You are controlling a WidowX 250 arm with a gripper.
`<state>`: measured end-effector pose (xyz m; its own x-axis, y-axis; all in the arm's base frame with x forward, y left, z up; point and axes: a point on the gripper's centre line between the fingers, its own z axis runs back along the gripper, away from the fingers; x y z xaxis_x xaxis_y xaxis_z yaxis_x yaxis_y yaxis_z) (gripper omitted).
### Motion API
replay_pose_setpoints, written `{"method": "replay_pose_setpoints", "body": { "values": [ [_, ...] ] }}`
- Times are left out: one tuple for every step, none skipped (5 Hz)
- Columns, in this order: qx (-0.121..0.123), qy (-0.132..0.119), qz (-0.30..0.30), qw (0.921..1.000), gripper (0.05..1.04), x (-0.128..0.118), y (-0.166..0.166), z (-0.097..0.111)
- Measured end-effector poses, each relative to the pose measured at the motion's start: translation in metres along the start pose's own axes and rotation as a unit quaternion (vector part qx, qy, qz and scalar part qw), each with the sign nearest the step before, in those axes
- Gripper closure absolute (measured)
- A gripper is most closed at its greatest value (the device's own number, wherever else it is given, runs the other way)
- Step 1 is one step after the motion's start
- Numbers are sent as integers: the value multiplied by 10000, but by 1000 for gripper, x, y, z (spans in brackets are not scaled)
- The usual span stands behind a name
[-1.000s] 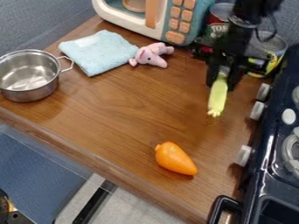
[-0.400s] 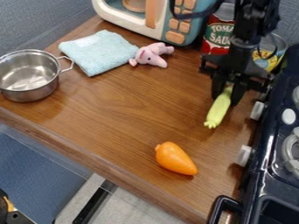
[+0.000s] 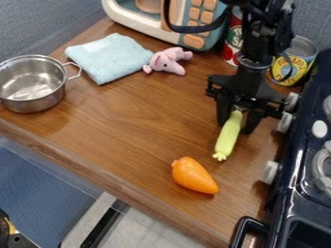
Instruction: Moved the spoon to the right side
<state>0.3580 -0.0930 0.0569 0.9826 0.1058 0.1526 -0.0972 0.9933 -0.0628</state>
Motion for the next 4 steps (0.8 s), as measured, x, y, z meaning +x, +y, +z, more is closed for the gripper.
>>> {"method": "replay_pose_setpoints", "body": {
  "values": [
    [37,-6,64,10000,105,0,1,-1],
    [90,-18,83,9999,79,2,2,1],
    [407,198,-399,9982,82,38,2,29],
    [346,-5,-281,9990,83,37,12,43]
  ]
}}
